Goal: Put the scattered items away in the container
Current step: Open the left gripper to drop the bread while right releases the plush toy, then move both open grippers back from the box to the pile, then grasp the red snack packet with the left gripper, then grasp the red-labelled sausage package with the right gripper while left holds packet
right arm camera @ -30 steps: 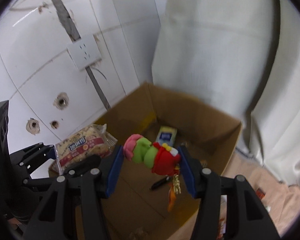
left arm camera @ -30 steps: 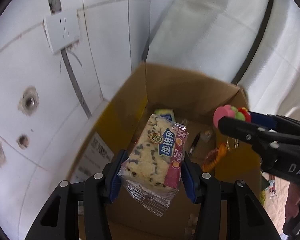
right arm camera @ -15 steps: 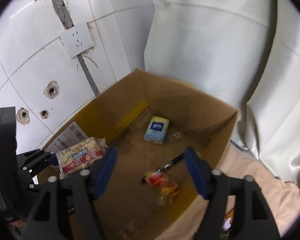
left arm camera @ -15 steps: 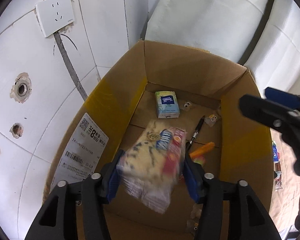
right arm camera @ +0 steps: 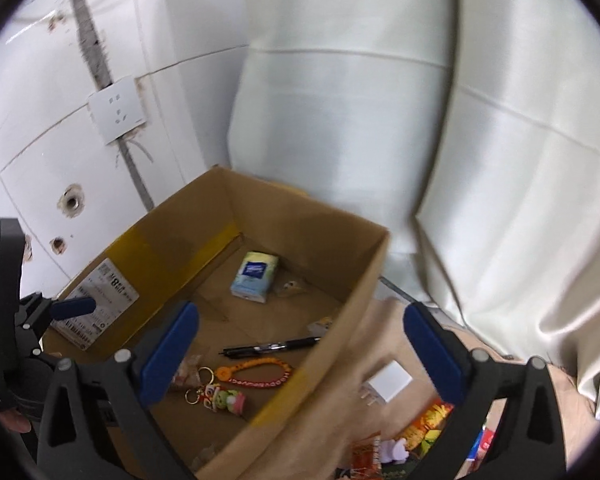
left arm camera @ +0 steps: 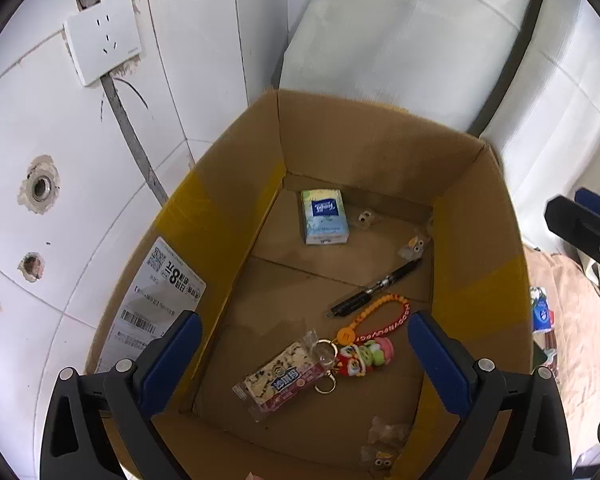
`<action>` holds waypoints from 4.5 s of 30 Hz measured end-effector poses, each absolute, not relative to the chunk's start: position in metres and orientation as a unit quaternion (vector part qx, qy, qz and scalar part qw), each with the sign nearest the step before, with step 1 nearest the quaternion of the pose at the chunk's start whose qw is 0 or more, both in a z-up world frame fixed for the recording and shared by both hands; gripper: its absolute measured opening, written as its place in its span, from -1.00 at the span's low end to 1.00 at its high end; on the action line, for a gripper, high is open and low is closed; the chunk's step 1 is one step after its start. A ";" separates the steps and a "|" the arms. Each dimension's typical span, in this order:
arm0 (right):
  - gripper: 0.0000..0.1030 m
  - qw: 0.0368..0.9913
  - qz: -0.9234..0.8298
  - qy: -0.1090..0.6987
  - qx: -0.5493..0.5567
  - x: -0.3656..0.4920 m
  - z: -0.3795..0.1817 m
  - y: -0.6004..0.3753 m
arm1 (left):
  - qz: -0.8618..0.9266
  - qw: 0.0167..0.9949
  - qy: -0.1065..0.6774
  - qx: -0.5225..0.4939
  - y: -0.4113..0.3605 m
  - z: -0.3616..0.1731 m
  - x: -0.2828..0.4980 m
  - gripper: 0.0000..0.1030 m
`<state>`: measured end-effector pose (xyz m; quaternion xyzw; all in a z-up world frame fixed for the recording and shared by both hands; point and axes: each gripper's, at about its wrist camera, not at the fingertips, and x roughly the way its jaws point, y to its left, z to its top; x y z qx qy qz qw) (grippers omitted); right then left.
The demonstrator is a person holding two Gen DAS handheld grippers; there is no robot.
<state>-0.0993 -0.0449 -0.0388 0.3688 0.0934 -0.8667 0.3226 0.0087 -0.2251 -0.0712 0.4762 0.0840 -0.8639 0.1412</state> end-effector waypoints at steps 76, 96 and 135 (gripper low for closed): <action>1.00 0.136 -0.847 -0.007 0.515 -0.053 -0.151 0.213 | -0.838 0.019 0.028 0.545 -0.019 -0.196 -0.036 -0.34; 0.57 0.122 -0.830 -0.015 0.544 -0.085 -0.194 0.205 | -0.860 0.017 0.035 0.508 -0.024 -0.157 -0.017 -0.34; 0.03 0.108 -0.830 0.033 0.546 -0.075 -0.208 0.199 | -0.827 0.006 0.059 0.559 -0.035 -0.204 -0.013 -0.32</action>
